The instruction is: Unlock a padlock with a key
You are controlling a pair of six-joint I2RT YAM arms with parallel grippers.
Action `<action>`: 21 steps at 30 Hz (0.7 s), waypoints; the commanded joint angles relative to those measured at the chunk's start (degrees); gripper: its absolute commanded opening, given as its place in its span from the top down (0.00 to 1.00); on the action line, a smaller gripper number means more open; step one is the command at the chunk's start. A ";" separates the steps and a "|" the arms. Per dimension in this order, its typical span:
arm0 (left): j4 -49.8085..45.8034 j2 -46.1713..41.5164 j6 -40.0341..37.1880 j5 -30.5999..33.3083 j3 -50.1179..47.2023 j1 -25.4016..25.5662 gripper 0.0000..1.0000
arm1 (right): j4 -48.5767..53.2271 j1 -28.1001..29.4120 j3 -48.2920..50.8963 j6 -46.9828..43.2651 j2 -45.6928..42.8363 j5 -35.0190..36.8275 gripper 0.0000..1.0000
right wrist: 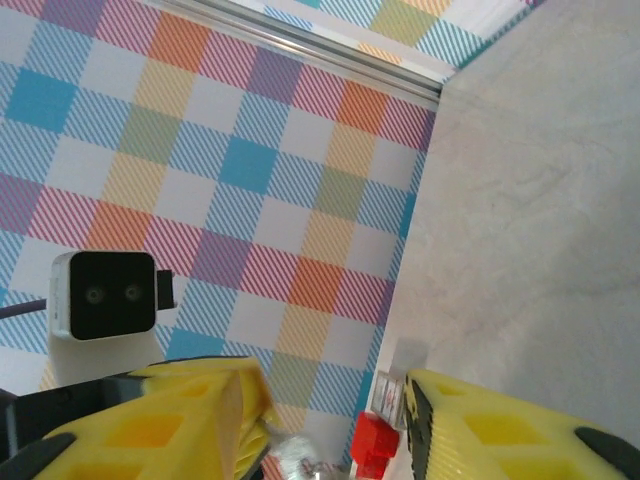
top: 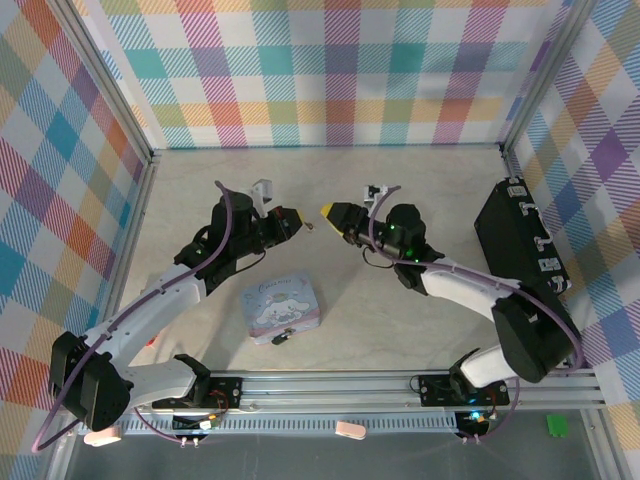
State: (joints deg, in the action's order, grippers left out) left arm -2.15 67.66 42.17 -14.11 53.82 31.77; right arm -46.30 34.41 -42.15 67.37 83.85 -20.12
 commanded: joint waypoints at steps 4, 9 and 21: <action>6.34 1.83 3.39 -3.85 0.59 0.40 1.00 | -14.96 -0.40 2.27 -0.87 1.97 -6.57 0.51; 9.54 3.43 5.80 -6.75 0.83 0.40 1.00 | -16.68 -0.40 2.88 -2.75 1.48 -7.90 0.50; 11.42 4.59 7.53 -8.66 2.41 0.40 1.00 | -21.41 -0.40 3.58 -0.15 3.38 -9.80 0.58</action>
State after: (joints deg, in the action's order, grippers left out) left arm 7.31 71.96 49.12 -21.26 54.06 31.77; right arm -63.16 33.91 -38.68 66.89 86.72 -28.36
